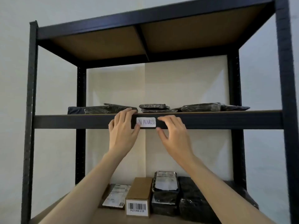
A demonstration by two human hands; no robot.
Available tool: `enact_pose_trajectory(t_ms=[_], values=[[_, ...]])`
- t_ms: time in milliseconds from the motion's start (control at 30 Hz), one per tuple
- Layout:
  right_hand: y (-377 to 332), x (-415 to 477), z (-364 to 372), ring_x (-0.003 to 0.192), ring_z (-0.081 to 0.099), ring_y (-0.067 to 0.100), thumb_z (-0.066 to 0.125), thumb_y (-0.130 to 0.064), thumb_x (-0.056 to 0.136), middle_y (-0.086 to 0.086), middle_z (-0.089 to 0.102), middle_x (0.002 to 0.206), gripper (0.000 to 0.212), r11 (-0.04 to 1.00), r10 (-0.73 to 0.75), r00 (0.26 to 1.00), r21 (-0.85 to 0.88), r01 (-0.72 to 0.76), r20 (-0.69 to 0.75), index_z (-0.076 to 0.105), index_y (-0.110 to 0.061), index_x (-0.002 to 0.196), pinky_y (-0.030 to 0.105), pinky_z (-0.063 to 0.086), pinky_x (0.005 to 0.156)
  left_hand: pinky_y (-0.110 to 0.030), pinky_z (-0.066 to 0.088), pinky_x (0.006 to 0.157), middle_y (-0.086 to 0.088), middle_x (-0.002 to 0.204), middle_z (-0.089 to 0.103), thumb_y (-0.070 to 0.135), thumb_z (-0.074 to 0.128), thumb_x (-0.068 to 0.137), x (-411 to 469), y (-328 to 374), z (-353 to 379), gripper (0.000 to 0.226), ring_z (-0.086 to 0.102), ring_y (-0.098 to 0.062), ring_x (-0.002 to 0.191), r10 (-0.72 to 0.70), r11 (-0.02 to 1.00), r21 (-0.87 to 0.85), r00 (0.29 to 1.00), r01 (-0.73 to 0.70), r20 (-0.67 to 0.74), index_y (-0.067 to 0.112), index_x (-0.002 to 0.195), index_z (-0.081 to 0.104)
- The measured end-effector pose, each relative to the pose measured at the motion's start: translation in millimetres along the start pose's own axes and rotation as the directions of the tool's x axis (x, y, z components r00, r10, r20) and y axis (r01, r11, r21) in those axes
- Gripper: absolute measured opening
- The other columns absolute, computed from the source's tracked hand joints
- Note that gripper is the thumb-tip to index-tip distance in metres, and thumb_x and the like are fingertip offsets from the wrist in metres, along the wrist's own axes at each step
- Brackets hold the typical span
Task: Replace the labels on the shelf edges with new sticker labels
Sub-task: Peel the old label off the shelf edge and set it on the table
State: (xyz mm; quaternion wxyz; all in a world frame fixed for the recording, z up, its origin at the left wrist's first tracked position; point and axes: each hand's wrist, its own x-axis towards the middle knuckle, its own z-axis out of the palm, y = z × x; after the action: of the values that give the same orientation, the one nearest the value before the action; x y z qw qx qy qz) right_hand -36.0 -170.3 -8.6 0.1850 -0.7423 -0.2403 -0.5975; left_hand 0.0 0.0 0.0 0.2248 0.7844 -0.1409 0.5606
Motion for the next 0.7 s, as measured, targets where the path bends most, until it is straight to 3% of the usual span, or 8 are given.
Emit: enact_pose_trajectory(t_ms=[133, 300, 467, 700], values=[[-7, 21, 21, 0.088, 0.055, 0.023, 0.069, -0.01, 0.081, 0.007, 0.061, 0.095, 0.017, 0.997, 0.073, 0.984, 0.031, -0.068, -0.165, 0.063, -0.006, 0.097, 0.034, 0.049, 0.075, -0.03, 0.015, 0.104, 0.009, 0.125, 0.052, 0.041, 0.049, 0.093, 13, -14, 10, 0.035, 0.039, -0.01, 0.124, 0.049, 0.999, -0.009, 0.998, -0.049, -0.03, 0.027, 0.125, 0.051], [1, 25, 33, 0.083, 0.053, 0.024, 0.071, -0.008, 0.079, 0.008, 0.058, 0.087, 0.011, 0.998, 0.001, 0.974, -0.056, -0.014, -0.227, 0.063, -0.005, 0.086, 0.033, 0.048, 0.071, -0.029, 0.012, 0.105, 0.013, 0.118, 0.053, 0.054, 0.041, 0.09, 12, -24, 18, 0.041, 0.041, -0.008, 0.119, 0.093, 0.994, -0.059, 0.993, -0.097, -0.069, 0.031, 0.121, 0.053], [-5, 30, 42, 0.079, 0.055, 0.026, 0.073, -0.012, 0.078, 0.006, 0.059, 0.085, 0.011, 0.969, -0.137, 0.978, -0.227, 0.098, -0.16, 0.064, -0.008, 0.083, 0.038, 0.047, 0.063, -0.031, 0.016, 0.106, 0.015, 0.115, 0.054, 0.055, 0.039, 0.087, 13, -27, 20, 0.044, 0.043, -0.006, 0.116, 0.13, 0.983, -0.114, 0.985, -0.142, -0.112, 0.031, 0.12, 0.055], [-10, 40, 40, 0.076, 0.053, 0.028, 0.073, -0.01, 0.076, 0.008, 0.058, 0.081, 0.014, 0.969, -0.135, 0.987, -0.221, 0.113, -0.086, 0.06, -0.006, 0.078, 0.041, 0.045, 0.06, -0.022, 0.011, 0.103, 0.018, 0.117, 0.052, 0.048, 0.042, 0.088, 13, -34, 15, 0.04, 0.041, -0.003, 0.115, 0.178, 0.974, -0.128, 0.98, -0.188, -0.087, 0.033, 0.124, 0.053]])
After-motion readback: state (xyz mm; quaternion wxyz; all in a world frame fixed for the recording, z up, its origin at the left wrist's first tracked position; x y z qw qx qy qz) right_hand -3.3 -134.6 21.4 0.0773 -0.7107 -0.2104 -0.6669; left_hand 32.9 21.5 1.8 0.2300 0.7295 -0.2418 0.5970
